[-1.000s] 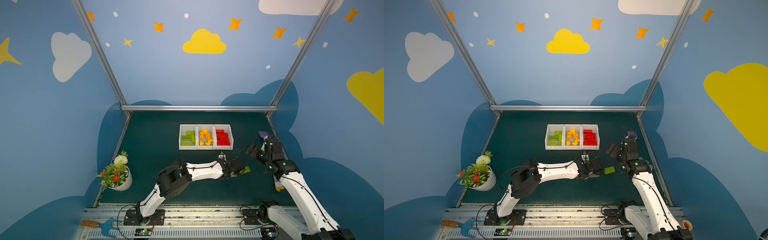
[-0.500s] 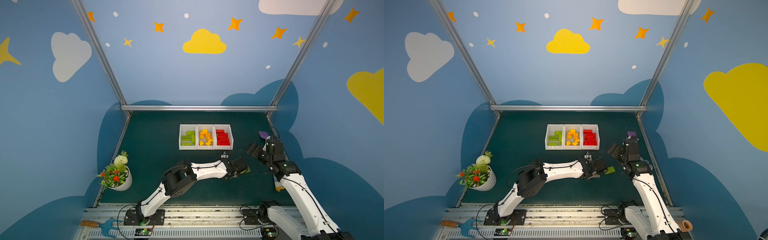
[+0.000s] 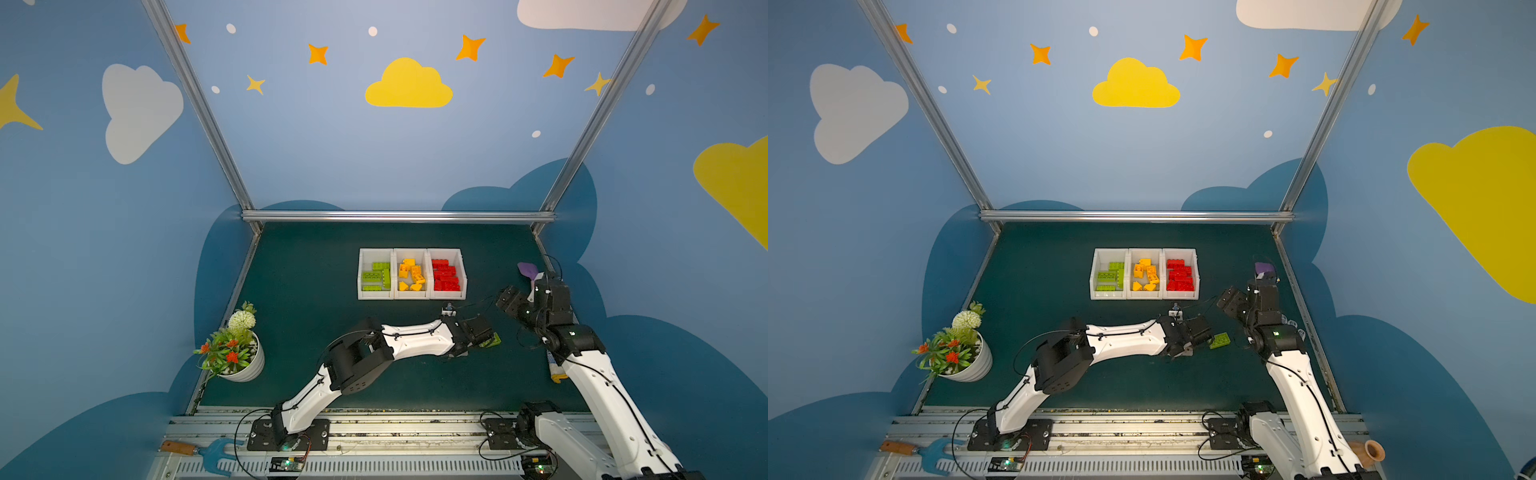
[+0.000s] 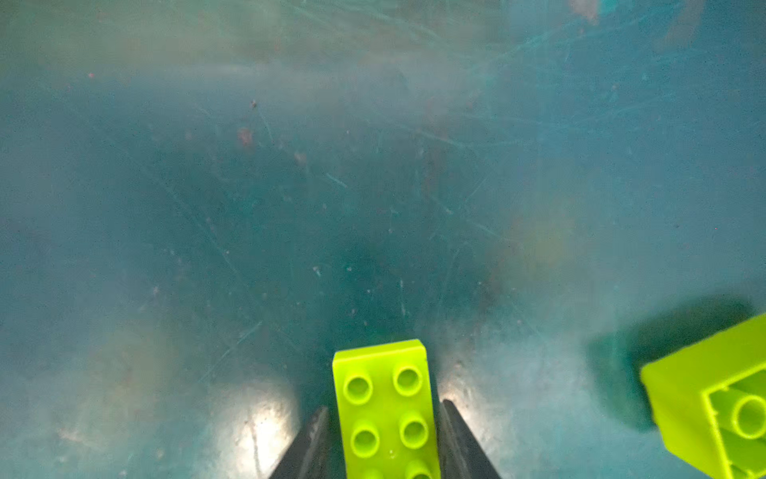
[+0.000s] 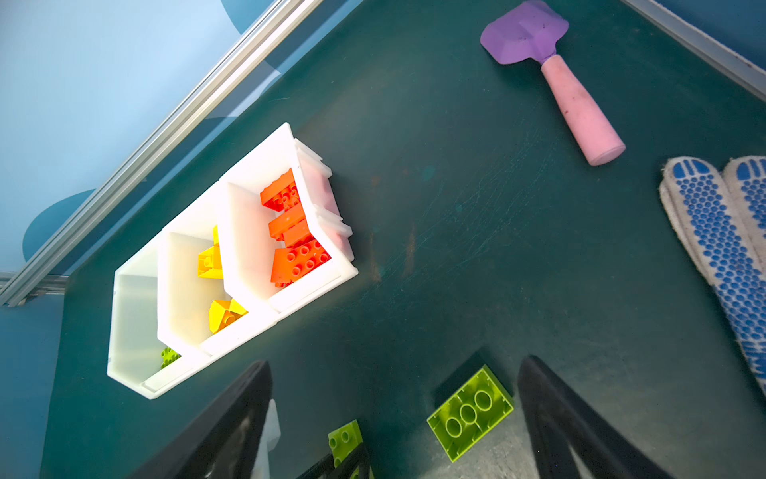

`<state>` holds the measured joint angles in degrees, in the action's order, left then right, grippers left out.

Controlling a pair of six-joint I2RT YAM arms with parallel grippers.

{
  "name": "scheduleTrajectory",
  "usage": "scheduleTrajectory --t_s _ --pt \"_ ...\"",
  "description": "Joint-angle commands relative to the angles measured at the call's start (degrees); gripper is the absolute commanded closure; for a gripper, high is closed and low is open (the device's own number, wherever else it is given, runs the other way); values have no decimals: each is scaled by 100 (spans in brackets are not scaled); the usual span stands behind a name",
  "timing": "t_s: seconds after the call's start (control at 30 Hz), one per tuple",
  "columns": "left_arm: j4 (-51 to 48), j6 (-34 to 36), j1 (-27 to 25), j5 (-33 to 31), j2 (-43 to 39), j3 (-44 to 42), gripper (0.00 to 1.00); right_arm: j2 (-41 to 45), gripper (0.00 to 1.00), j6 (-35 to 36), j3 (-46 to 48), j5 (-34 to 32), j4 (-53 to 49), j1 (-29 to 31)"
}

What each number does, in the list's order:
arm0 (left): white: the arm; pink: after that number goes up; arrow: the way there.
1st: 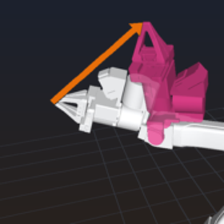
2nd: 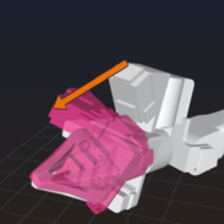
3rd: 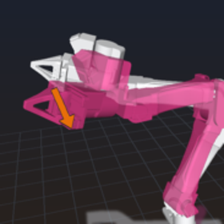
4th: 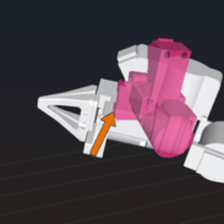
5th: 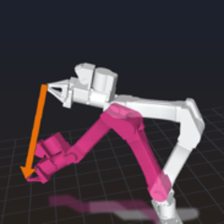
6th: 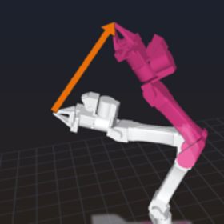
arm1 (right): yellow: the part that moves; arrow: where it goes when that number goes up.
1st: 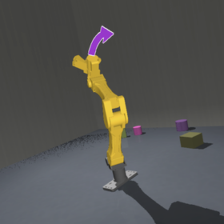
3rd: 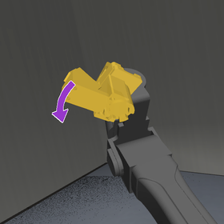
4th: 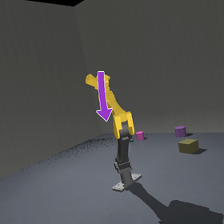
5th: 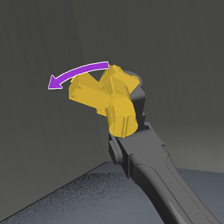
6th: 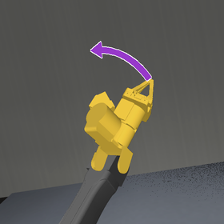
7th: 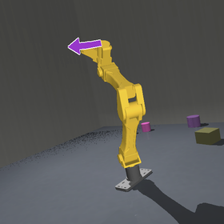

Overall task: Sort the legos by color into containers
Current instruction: 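Carry the lime-green brick with the left gripper over the green compartment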

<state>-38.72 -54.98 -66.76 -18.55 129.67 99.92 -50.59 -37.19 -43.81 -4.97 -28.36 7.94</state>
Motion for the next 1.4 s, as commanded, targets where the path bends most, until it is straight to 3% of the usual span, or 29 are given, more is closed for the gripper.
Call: scheduleTrajectory --t_s 0.0,0.17,0.47,0.83,1.13,1.37 --pt "-208 109 23 -79 96 -126 57 84 10 -29 76 -37 78 -30" --pt "-360 146 6 -164 162 -100 50 119 10 -150 116 -84 60 -69" --pt "-135 236 32 -128 23 -393 72 257 10 -166 144 37 82 -192" --pt "303 680 310 -60 -1045 -1126 73 367 10 170 335 588 514 -188" --pt "42 1329 1035 -428 -2287 -1622 73 255 10 308 399 1046 680 -181" --pt "93 1799 2276 -36 -2635 -1664 72 122 10 346 444 1272 780 -180"
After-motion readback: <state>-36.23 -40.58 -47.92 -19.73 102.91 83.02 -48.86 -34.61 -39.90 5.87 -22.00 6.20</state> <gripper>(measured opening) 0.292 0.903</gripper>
